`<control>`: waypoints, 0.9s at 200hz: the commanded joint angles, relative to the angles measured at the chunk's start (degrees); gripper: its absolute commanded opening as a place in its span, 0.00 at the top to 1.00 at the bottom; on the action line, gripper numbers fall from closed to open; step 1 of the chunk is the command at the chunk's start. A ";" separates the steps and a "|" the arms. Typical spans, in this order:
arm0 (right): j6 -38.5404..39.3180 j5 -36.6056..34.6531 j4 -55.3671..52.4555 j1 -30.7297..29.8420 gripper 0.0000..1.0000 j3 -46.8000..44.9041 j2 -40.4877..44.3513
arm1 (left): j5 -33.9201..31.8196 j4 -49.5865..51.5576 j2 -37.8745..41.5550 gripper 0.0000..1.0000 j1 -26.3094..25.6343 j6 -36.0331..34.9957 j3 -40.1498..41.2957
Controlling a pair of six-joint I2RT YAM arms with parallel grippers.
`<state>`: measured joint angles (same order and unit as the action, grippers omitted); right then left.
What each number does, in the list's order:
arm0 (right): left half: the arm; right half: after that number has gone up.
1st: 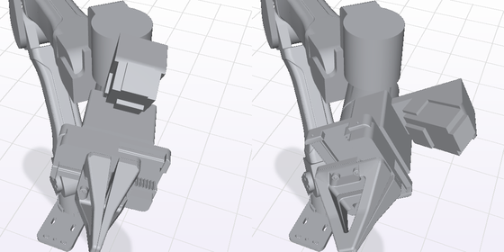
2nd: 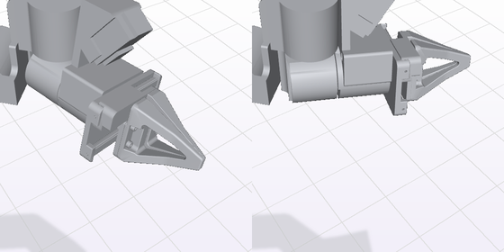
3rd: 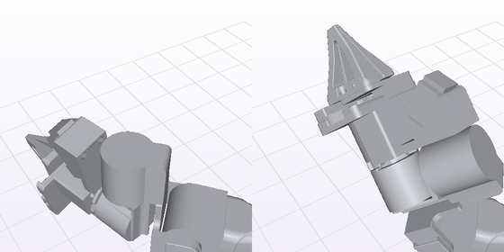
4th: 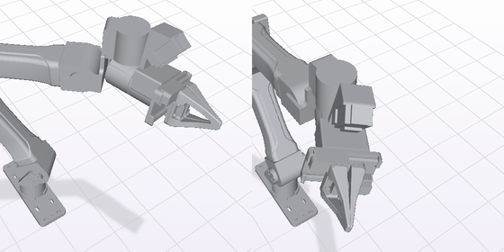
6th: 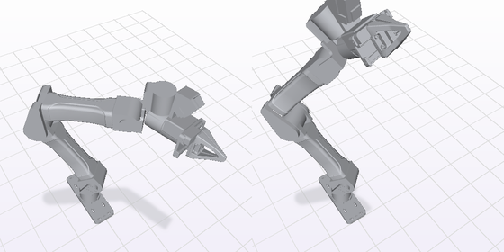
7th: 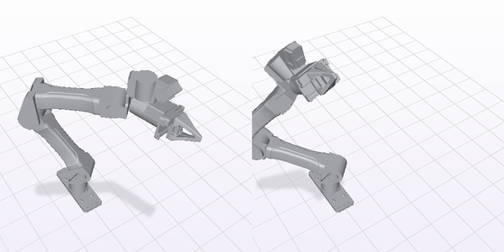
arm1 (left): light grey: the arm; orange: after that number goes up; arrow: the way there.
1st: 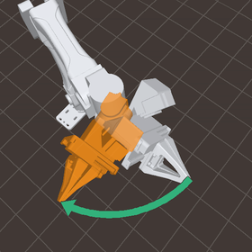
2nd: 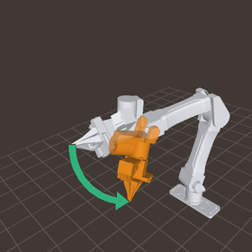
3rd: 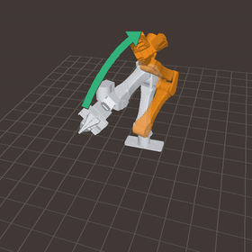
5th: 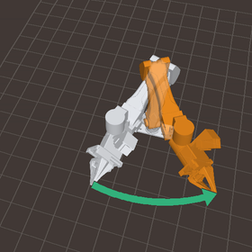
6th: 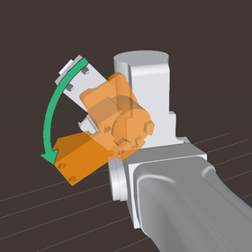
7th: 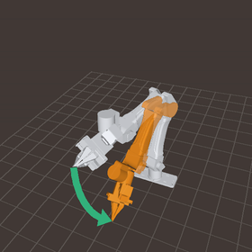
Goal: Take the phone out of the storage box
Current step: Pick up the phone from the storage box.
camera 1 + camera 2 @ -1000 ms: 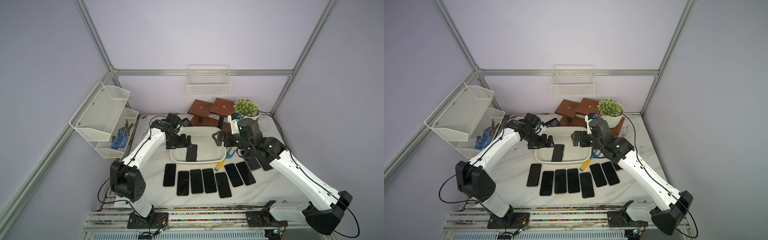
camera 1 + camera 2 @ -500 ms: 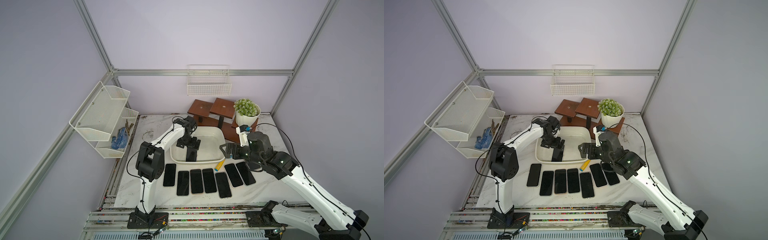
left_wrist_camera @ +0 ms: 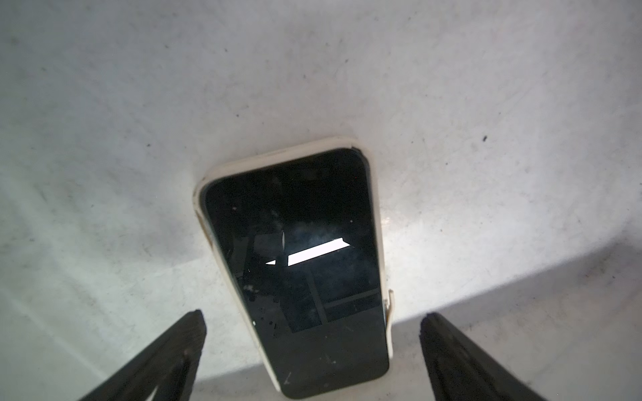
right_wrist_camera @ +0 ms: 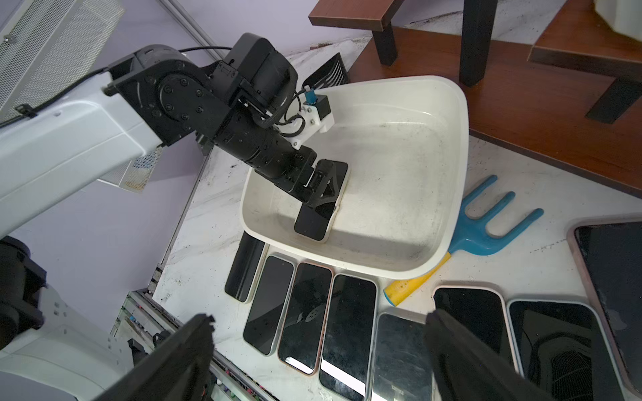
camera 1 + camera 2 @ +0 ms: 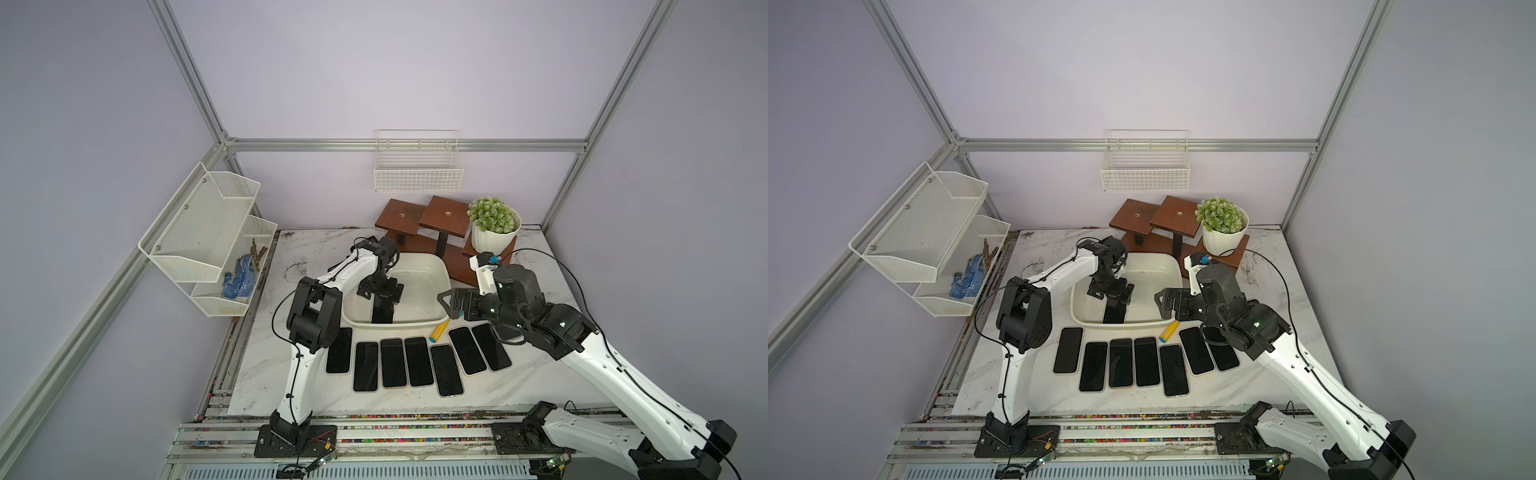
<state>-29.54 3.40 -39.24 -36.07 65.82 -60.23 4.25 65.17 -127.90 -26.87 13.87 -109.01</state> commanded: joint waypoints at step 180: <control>2.86 0.47 -1.89 0.20 0.00 5.09 -3.30 | -2.17 -15.29 -0.68 0.14 -2.60 6.52 14.41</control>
<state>-27.75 4.01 -40.51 -36.10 69.14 -63.05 -2.79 52.53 -125.45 -29.34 19.03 -98.02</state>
